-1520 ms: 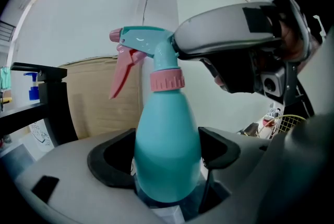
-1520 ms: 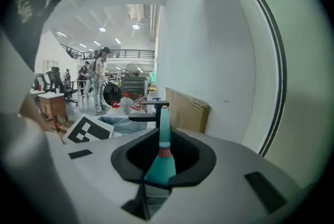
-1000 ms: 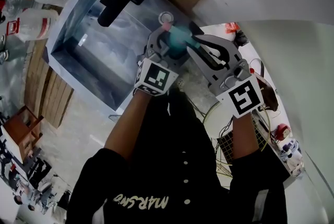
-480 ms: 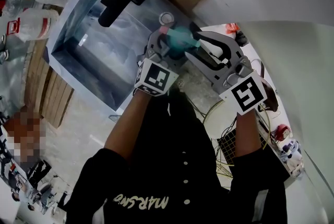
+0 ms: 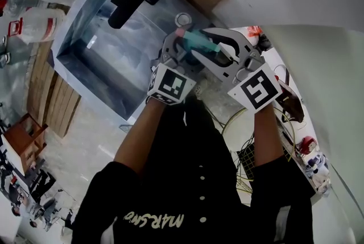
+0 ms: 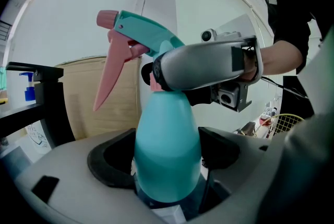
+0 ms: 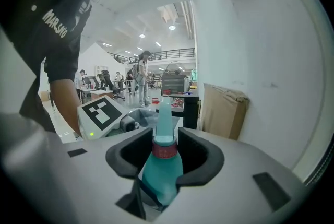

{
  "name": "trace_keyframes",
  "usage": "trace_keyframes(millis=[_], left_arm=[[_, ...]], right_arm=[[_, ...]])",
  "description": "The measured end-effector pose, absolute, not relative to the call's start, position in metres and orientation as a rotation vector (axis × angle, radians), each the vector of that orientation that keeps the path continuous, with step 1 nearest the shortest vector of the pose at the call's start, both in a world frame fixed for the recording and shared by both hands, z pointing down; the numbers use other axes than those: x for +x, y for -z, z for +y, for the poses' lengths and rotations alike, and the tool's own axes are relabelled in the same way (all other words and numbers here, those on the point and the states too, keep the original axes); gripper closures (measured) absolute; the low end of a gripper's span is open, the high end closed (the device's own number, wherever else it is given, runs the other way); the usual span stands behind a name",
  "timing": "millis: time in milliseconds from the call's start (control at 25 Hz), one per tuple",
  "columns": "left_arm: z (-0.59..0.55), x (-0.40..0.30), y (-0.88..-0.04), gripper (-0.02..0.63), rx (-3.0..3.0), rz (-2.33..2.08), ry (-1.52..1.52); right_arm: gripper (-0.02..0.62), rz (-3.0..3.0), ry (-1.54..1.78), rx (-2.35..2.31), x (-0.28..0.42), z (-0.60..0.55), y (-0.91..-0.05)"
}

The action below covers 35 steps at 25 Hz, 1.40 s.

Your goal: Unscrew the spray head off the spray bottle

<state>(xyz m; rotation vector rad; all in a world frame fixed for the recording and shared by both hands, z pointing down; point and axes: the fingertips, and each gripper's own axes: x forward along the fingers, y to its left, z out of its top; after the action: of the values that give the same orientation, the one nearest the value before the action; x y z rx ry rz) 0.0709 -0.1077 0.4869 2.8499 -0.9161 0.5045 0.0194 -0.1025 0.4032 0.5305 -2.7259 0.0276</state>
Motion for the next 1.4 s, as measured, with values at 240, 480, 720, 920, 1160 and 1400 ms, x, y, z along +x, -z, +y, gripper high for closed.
trace_keyframes(millis=[240,480,720,920,1160,1400], left_arm=[[-0.108,0.070,-0.487,0.221,2.850,-0.915,-0.503],[-0.109,0.070,-0.487,0.221,2.850,-0.918,-0.504],[-0.108,0.070,-0.488,0.221,2.851,-0.921,-0.513],[-0.109,0.070,-0.489,0.221,2.849,-0.920,-0.513],[-0.108,0.071,-0.489,0.221,2.864,-0.913,-0.525],[-0.109,0.072,-0.487,0.221,2.858,-0.915,-0.523]], right_arm=[[0.425,-2.694,-0.023,0.506,0.018,-0.103,-0.412],[0.431,-2.711,-0.018,0.500,0.017,-0.103,-0.411],[0.433,-2.747,-0.018,0.508,0.016,-0.102,-0.410],[0.433,-2.822,-0.067,0.523,0.016,-0.105,-0.406],[0.433,-2.975,-0.144,0.452,0.019,-0.104,-0.400],[0.430,-3.041,-0.102,0.365,0.020,-0.104,-0.395]])
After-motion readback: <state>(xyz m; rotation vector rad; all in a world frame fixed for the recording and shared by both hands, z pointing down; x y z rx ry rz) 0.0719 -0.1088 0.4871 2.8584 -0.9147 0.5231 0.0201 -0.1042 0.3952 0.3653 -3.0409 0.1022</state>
